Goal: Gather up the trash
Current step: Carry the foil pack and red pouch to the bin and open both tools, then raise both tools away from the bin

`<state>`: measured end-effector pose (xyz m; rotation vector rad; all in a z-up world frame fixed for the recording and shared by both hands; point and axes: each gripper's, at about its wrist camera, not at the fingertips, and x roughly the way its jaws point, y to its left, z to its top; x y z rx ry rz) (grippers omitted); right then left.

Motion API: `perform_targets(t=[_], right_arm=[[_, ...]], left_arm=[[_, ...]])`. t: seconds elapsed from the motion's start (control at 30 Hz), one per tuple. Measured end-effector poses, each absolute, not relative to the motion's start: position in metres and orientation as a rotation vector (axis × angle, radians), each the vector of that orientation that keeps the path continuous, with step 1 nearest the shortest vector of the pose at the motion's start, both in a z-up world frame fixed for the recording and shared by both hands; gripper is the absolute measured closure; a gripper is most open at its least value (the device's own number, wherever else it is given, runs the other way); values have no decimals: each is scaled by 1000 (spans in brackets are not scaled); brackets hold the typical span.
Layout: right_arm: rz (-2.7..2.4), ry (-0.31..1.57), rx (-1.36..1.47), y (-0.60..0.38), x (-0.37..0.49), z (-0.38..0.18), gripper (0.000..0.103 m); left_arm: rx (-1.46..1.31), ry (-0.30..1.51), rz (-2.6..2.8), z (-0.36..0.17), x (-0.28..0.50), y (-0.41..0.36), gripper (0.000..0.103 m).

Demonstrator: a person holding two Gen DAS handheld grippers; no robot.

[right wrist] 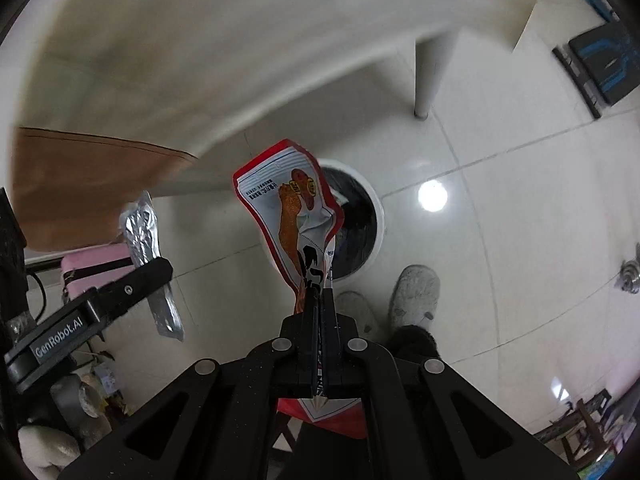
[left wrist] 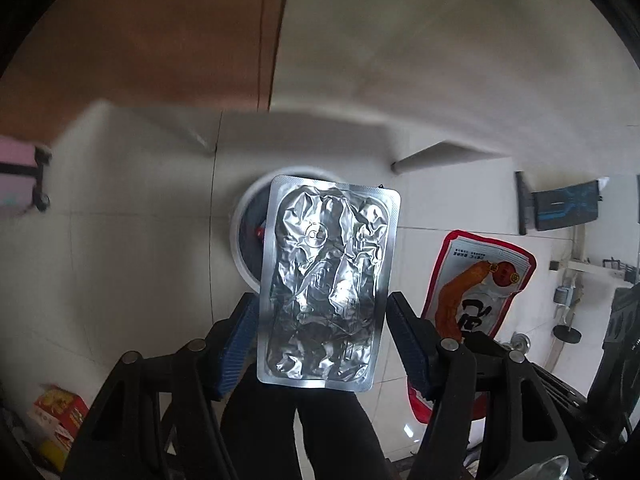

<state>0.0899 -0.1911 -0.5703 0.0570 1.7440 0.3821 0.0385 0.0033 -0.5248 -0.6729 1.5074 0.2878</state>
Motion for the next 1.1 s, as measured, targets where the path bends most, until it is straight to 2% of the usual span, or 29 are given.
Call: perform_targets(t=[0.13,0.27,0.3,0.33,0.37,0.4,0.43,0.5,0.53,0.6,0.67,0.83,1.1], right_arm=[[371,1796,80,-188,87,-651,103],[368,1827,113,-177,93,-709,102],[378,1842,121,-173,94,-725,101],[381,1858,134,-172,94,-737,101],[380,1868,137,-169,94,-745,100],[384,1873,129,-166,94,-752,92],[389,1875,102,-163,92,-760,84],[380,1869,63,-162,91,-763,42],[379,1861,37,-161,90,-763,34],[378,1832,-50,-158,86,-756,10],[362,1792,-137,-155,87,-745,0],[336,1718,-288,-150,84,-712,0],[343,1676,-314,-152,77,-630,0]], left_arm=[[-708,1550,286,-592,42,6,39],[-751,1576,293,-640,42,15,38],[-759,1582,303,-651,39,19,29],[-759,1586,312,-657,38,21,14],[-751,1589,322,-660,37,24,7],[-735,1589,337,-661,34,26,3],[-724,1588,349,-661,33,28,3],[-704,1570,375,-656,28,32,3],[-693,1560,387,-654,25,33,3],[-641,1538,417,-645,20,32,3],[-585,1534,442,-635,14,36,3],[-508,1535,451,-602,-4,34,3],[-479,1535,426,-538,-22,21,3]])
